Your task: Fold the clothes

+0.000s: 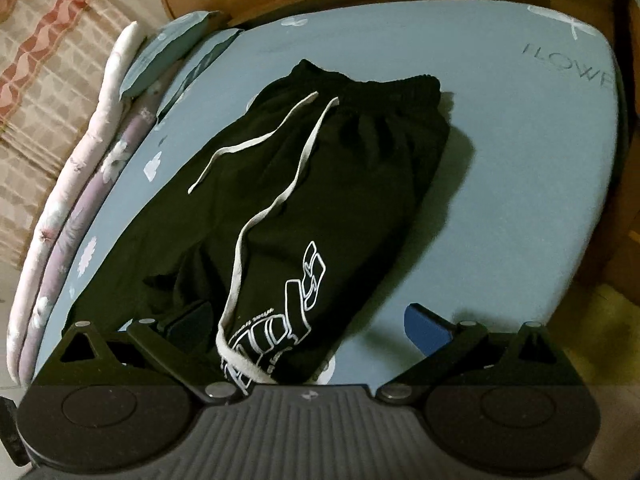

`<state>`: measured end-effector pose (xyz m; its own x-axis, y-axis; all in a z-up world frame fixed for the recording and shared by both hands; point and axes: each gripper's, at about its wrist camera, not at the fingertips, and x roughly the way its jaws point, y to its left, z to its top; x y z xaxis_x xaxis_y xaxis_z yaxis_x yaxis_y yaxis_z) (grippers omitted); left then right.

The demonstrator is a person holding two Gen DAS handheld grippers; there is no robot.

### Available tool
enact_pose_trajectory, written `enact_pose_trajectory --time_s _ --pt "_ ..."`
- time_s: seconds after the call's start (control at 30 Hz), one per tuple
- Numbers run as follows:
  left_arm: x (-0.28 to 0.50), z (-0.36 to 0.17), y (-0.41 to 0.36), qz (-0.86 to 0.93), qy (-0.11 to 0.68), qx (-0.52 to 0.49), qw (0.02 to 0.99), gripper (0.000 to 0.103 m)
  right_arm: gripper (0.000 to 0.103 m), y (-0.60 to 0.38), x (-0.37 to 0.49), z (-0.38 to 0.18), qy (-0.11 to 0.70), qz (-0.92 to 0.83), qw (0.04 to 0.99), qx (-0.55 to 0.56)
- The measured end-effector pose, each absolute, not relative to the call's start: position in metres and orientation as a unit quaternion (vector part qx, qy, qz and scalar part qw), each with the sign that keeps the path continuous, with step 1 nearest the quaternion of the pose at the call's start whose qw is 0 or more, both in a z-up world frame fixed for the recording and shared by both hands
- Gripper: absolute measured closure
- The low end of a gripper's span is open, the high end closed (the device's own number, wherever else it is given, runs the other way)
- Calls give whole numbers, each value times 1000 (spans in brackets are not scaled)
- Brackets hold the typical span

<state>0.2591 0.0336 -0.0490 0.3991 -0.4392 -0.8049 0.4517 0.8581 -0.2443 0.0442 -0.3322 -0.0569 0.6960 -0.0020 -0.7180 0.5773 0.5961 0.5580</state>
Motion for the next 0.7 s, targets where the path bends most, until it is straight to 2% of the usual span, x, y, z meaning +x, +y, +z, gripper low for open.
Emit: enact_pose_trajectory --time_s 0.33,0.4,0.7 --pt "250 -18 -3 -253 439 -1 862 27 0 -370 82 -63 373 -59 847 375" --pt "252 -24 -8 -230 451 -6 863 30 0 -372 89 -55 379 -27 856 351" --pt "248 -62 -17 -212 527 -84 819 30 0 -370 111 -41 396 66 867 295"
